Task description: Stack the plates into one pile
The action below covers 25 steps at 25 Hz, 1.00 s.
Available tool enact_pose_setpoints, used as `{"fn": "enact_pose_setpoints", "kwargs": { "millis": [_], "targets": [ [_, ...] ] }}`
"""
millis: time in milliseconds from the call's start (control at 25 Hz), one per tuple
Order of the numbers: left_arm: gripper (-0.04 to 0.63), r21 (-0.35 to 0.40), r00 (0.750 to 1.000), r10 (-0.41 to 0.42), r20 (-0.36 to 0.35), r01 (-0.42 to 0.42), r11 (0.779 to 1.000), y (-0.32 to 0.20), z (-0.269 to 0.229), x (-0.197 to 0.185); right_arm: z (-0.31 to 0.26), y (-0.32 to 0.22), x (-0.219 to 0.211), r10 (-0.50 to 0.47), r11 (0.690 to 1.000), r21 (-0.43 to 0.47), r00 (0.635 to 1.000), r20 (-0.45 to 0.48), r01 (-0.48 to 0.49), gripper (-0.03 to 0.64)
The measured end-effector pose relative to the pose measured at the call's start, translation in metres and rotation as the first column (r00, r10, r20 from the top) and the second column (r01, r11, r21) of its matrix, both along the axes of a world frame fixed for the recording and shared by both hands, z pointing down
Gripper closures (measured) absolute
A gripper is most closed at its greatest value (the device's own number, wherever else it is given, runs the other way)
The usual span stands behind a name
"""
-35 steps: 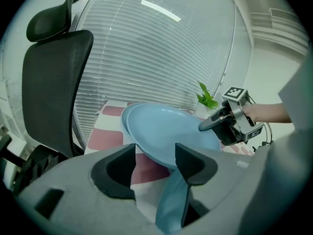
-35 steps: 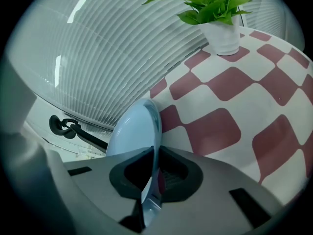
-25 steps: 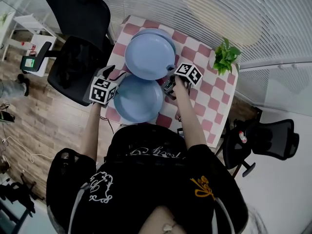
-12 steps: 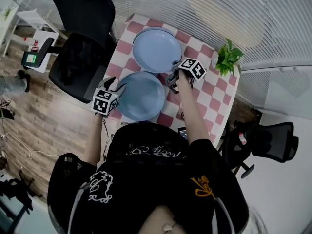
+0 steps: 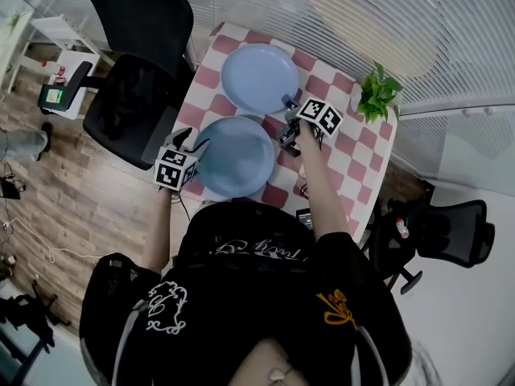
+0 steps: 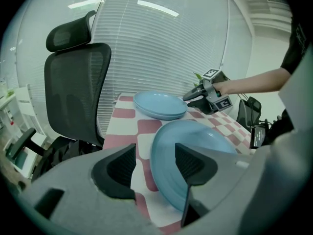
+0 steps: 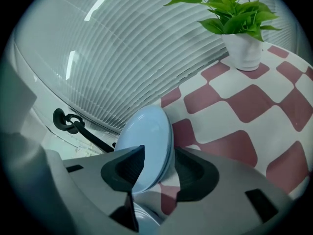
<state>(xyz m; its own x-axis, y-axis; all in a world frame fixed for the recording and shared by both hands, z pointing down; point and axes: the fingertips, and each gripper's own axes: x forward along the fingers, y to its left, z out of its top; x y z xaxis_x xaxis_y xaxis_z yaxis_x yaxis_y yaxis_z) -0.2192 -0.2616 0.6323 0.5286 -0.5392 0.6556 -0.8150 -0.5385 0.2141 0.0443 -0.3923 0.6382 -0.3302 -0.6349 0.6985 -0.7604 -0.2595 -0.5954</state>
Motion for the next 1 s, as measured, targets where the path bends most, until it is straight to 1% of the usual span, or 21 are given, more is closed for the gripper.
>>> {"fn": "enact_pose_setpoints", "kwargs": {
  "millis": [160,320,440,560,680,760,840,1000],
  "targets": [
    [0.345,-0.014,1.0,-0.016,0.0,0.016,1.0,0.004,0.005,-0.006,-0.01,0.016,-0.004,-0.049,0.998,0.039,0.999,-0.013,0.049,0.459],
    [0.345,-0.02,0.999,-0.036,-0.005,0.036,0.999,0.012,0.005,-0.009,-0.018,0.045,-0.011,-0.132,0.987,0.088,0.99,-0.059,0.137,0.459],
    [0.347,-0.028,0.999,-0.042,-0.008,0.042,0.999,0.02,0.006,-0.01,-0.021,0.073,-0.02,-0.201,0.971,0.112,0.974,-0.106,0.212,0.459],
    [0.347,-0.037,0.999,-0.042,0.002,0.042,0.998,0.028,0.009,-0.013,-0.022,0.102,-0.031,-0.284,0.944,0.123,0.945,-0.162,0.305,0.46],
    [0.347,-0.048,0.999,-0.043,0.007,0.044,0.998,0.036,0.012,-0.014,-0.023,0.128,-0.039,-0.353,0.916,0.123,0.913,-0.204,0.381,0.46],
    [0.347,-0.061,0.999,-0.039,0.01,0.039,0.997,0.041,0.015,-0.014,-0.021,0.144,-0.041,-0.382,0.903,0.115,0.897,-0.222,0.413,0.46],
    [0.347,-0.072,0.999,-0.029,0.016,0.03,0.997,0.046,0.019,-0.015,-0.016,0.159,-0.041,-0.399,0.898,0.097,0.888,-0.231,0.429,0.46],
    [0.352,-0.08,0.999,-0.025,0.044,0.028,0.996,0.056,0.027,-0.015,-0.004,0.188,-0.042,-0.415,0.898,0.06,0.884,-0.216,0.436,0.46]
  ]
}}
